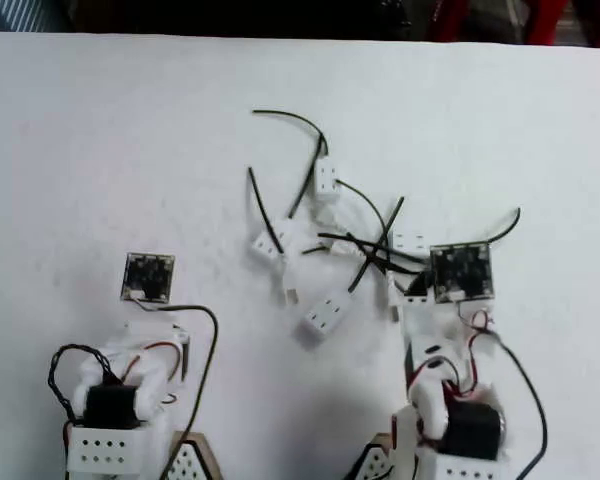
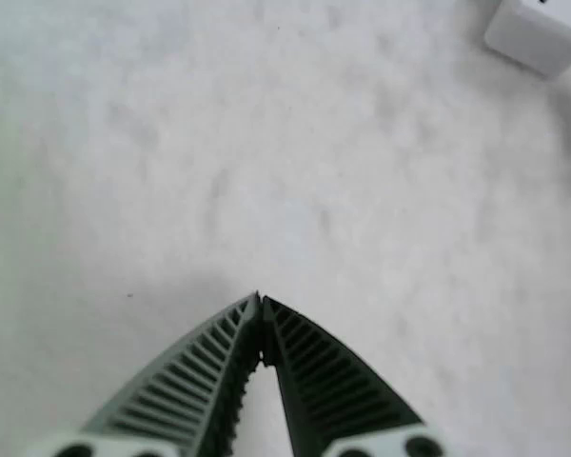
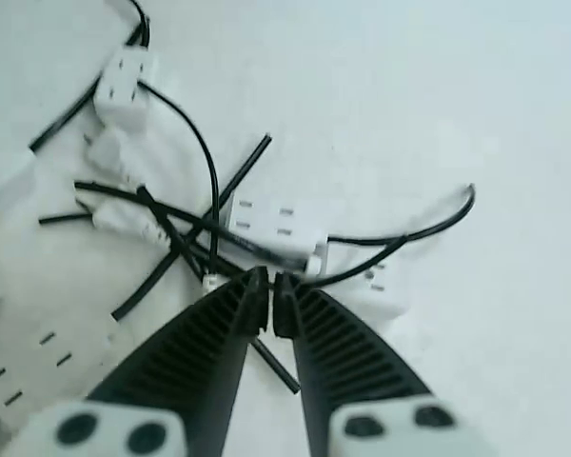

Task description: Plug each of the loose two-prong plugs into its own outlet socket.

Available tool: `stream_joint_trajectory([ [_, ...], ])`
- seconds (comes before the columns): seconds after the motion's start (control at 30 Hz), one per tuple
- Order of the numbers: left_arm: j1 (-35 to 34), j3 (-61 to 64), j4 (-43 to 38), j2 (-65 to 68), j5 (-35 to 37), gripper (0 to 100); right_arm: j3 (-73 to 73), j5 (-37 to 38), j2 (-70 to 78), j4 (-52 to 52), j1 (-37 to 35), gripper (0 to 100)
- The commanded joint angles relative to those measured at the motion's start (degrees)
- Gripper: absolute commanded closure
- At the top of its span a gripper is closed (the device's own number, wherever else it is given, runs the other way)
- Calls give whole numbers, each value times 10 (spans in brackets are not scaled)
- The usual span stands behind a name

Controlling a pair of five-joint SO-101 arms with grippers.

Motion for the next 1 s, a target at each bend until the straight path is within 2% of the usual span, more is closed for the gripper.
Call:
stream_joint_trajectory([
  [0.0, 3, -4, -2, -10, -4, 976, -107, -7, 14, 22, 5, 981],
  [0.17, 3, -4, -2, -10, -4, 976, -233, -41, 150, 54, -7, 981],
  [0.33, 3, -4, -1, -10, -4, 976, -328, -41, 342, 155, -92, 981],
  [0.47, 3, -4, 0, -10, -4, 976, -338, -40, 473, 214, -167, 981],
  [0.6, 3, -4, 0, -10, -4, 976, -338, -40, 586, 213, -186, 981],
  [0.83, 3, -4, 0, -10, -4, 976, -338, -40, 681, 129, -185, 979],
  [0.97, 3, -4, 1, -10, -4, 976, -337, -43, 684, 117, -184, 873],
])
